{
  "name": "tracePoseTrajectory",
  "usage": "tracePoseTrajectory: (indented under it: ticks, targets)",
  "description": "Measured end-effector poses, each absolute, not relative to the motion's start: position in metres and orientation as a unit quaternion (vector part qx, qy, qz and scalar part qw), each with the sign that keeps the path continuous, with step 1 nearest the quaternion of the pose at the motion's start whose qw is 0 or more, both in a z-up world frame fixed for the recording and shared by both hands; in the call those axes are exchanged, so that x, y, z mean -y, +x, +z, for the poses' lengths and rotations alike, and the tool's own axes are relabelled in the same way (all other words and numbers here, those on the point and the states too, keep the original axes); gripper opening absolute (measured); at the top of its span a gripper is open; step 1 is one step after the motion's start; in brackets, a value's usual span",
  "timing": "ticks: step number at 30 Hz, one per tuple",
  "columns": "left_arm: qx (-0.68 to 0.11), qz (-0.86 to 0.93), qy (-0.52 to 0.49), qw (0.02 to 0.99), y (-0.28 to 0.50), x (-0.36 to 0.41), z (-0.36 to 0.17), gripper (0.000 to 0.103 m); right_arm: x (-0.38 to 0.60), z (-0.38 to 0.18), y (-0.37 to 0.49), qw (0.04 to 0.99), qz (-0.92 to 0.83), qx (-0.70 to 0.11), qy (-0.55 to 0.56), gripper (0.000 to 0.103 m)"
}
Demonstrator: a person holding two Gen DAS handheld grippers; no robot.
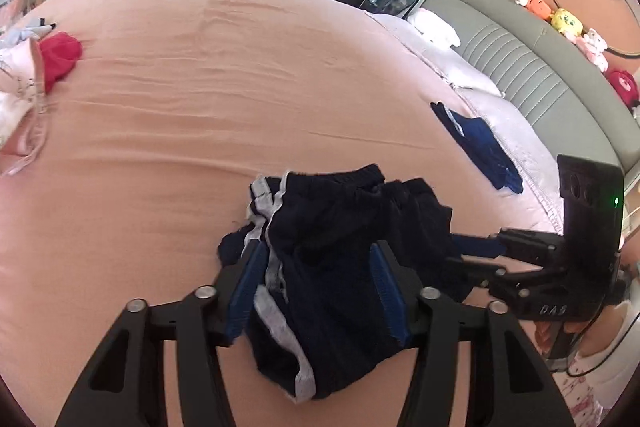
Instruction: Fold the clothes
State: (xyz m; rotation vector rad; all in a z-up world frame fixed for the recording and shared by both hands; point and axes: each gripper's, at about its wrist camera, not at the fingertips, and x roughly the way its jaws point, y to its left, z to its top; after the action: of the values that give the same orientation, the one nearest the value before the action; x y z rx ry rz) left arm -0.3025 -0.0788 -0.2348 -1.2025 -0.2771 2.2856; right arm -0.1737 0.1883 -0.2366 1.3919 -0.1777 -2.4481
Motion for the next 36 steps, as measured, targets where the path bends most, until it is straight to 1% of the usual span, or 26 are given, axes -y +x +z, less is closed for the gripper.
tracePoseTrajectory:
  ticks: [2, 3, 5, 7, 8, 9, 12, 14, 15, 19, 21, 22, 23, 25, 26, 27, 29, 30, 32, 33, 34, 35, 36]
  targets:
    - [0.117, 0.846, -0.441, 0.276, -0.312, 0.075, -0.234, 0.041, -0.181, -0.237, -0.178, 0.149, -0.862, 0.05, 0.481, 0.035]
    - [0.099, 0.854, -0.437, 0.265, -0.318, 0.071, -0.235, 0.041, -0.179, -0.235, -0.181, 0.141, -0.87, 0.041, 0.471, 0.035]
    - [0.036, 0.862, -0.458, 0.212, -0.334, 0.056, -0.244, 0.041, -0.175, -0.234, -0.189, 0.123, -0.883, 0.017, 0.454, 0.035]
    - [-0.002, 0.854, -0.498, 0.155, -0.352, 0.054, -0.259, 0.041, -0.172, -0.244, -0.199, 0.097, -0.882, -0.038, 0.459, 0.035]
    - [0.006, 0.851, -0.503, 0.151, -0.354, 0.057, -0.258, 0.041, -0.172, -0.249, -0.204, 0.085, -0.88, -0.06, 0.463, 0.035]
    - [0.024, 0.855, -0.494, 0.159, -0.35, 0.062, -0.249, 0.041, -0.177, -0.253, -0.207, 0.074, -0.879, -0.063, 0.466, 0.035]
    - [0.064, 0.866, -0.461, 0.181, -0.331, 0.076, -0.221, 0.041, -0.203, -0.239, -0.199, 0.07, -0.889, 0.011, 0.452, 0.035]
    - [0.055, 0.869, -0.449, 0.201, -0.313, 0.078, -0.213, 0.042, -0.209, -0.227, -0.185, 0.09, -0.895, 0.052, 0.433, 0.035]
    - [0.043, 0.868, -0.448, 0.211, -0.305, 0.076, -0.211, 0.042, -0.205, -0.225, -0.179, 0.105, -0.896, 0.057, 0.428, 0.035]
    - [-0.064, 0.852, -0.458, 0.244, -0.28, 0.054, -0.228, 0.041, -0.159, -0.238, -0.162, 0.156, -0.879, -0.032, 0.45, 0.035]
    - [-0.133, 0.837, -0.469, 0.247, -0.272, 0.045, -0.239, 0.041, -0.15, -0.259, -0.159, 0.142, -0.864, -0.089, 0.475, 0.034]
    - [-0.169, 0.83, -0.475, 0.237, -0.269, 0.048, -0.243, 0.042, -0.158, -0.264, -0.156, 0.138, -0.862, -0.094, 0.479, 0.033]
    - [-0.178, 0.827, -0.479, 0.235, -0.267, 0.056, -0.243, 0.043, -0.171, -0.264, -0.153, 0.137, -0.864, -0.082, 0.478, 0.034]
    - [-0.138, 0.829, -0.482, 0.246, -0.269, 0.073, -0.231, 0.043, -0.192, -0.257, -0.148, 0.122, -0.87, -0.07, 0.472, 0.036]
    - [-0.13, 0.835, -0.47, 0.254, -0.268, 0.073, -0.223, 0.043, -0.202, -0.252, -0.147, 0.11, -0.873, -0.068, 0.47, 0.036]
    - [-0.128, 0.842, -0.447, 0.273, -0.264, 0.07, -0.213, 0.043, -0.209, -0.246, -0.145, 0.105, -0.878, -0.062, 0.463, 0.036]
    - [-0.119, 0.85, -0.395, 0.327, -0.257, 0.054, -0.197, 0.043, -0.206, -0.23, -0.146, 0.125, -0.89, -0.038, 0.436, 0.038]
    - [-0.112, 0.846, -0.385, 0.352, -0.257, 0.042, -0.195, 0.043, -0.197, -0.225, -0.15, 0.142, -0.894, -0.031, 0.425, 0.038]
    - [-0.117, 0.826, -0.402, 0.377, -0.27, 0.017, -0.209, 0.043, -0.174, -0.225, -0.162, 0.178, -0.89, -0.022, 0.419, 0.038]
    - [-0.135, 0.813, -0.421, 0.379, -0.277, 0.009, -0.221, 0.043, -0.164, -0.234, -0.171, 0.188, -0.881, -0.016, 0.433, 0.038]
    - [-0.153, 0.8, -0.44, 0.379, -0.284, 0.002, -0.234, 0.043, -0.154, -0.242, -0.181, 0.199, -0.872, -0.01, 0.447, 0.035]
    - [-0.177, 0.79, -0.456, 0.369, -0.286, 0.002, -0.247, 0.043, -0.149, -0.252, -0.189, 0.208, -0.862, -0.003, 0.462, 0.035]
    - [-0.176, 0.788, -0.454, 0.376, -0.285, 0.01, -0.247, 0.043, -0.151, -0.265, -0.195, 0.213, -0.85, 0.004, 0.483, 0.031]
